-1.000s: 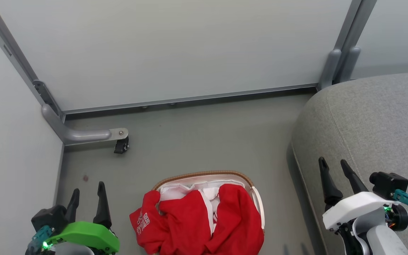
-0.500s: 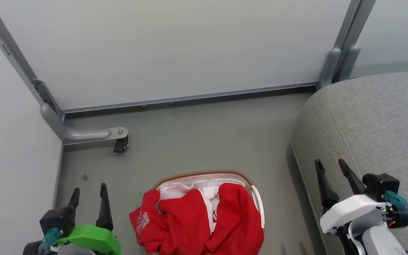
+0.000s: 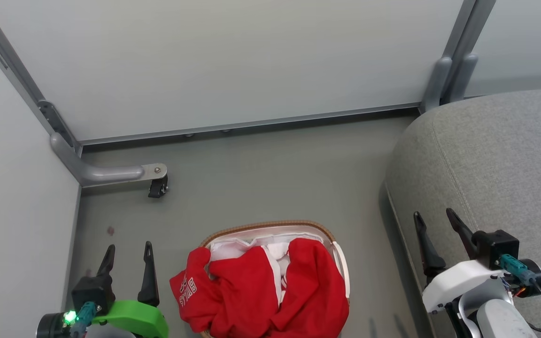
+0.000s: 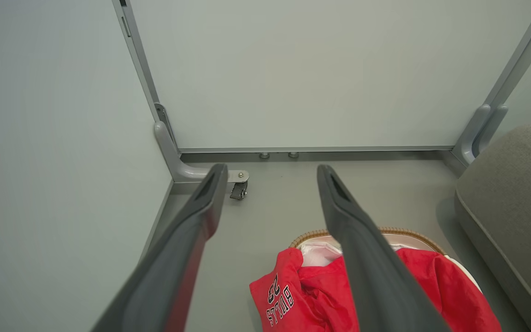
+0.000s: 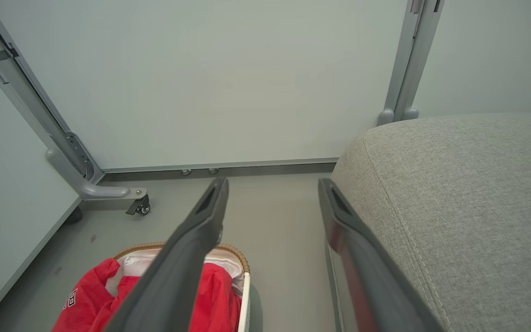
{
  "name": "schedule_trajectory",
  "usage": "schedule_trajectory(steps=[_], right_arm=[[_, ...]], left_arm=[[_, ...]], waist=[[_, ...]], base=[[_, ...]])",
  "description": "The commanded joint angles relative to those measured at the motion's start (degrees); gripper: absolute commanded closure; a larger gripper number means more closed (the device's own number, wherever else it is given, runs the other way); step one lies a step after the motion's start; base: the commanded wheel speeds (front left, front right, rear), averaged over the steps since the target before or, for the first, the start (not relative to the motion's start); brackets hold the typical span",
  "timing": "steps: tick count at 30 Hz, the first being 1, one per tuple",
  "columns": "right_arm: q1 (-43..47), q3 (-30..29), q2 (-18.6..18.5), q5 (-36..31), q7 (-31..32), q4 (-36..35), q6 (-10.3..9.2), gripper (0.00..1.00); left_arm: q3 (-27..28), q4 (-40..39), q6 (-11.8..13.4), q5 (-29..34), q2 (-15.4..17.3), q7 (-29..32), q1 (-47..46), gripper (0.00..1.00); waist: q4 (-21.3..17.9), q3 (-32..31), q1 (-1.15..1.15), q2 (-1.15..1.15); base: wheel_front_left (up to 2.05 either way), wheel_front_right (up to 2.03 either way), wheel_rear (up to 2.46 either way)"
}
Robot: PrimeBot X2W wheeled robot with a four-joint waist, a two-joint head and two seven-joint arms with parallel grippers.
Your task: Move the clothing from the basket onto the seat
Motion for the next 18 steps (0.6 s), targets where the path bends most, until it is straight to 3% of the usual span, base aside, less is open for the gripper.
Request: schedule_trajectory(steps=[1,18], right_arm=[[-0.94,-0.24,-0.02,-1.50,-0.55,-0.27,0.00,0.00],[-8.67,-1.05,0.82,-9.69,-2.05,-3.95,-0.01,0.00]], left_arm=[[0.00,-0.07,-0.13,1.43,0.00,-0.55,-0.74,0.00],[-1.54,5.33,-2.99,4.21,-0.64,-2.05,-10.23,0.00]], waist=[[-0.18,0.91,0.00,0.00],[-2.42,14.88,0.00,0.00]], base=[[0.00,0.00,0.00],[0.00,0.00,0.00]])
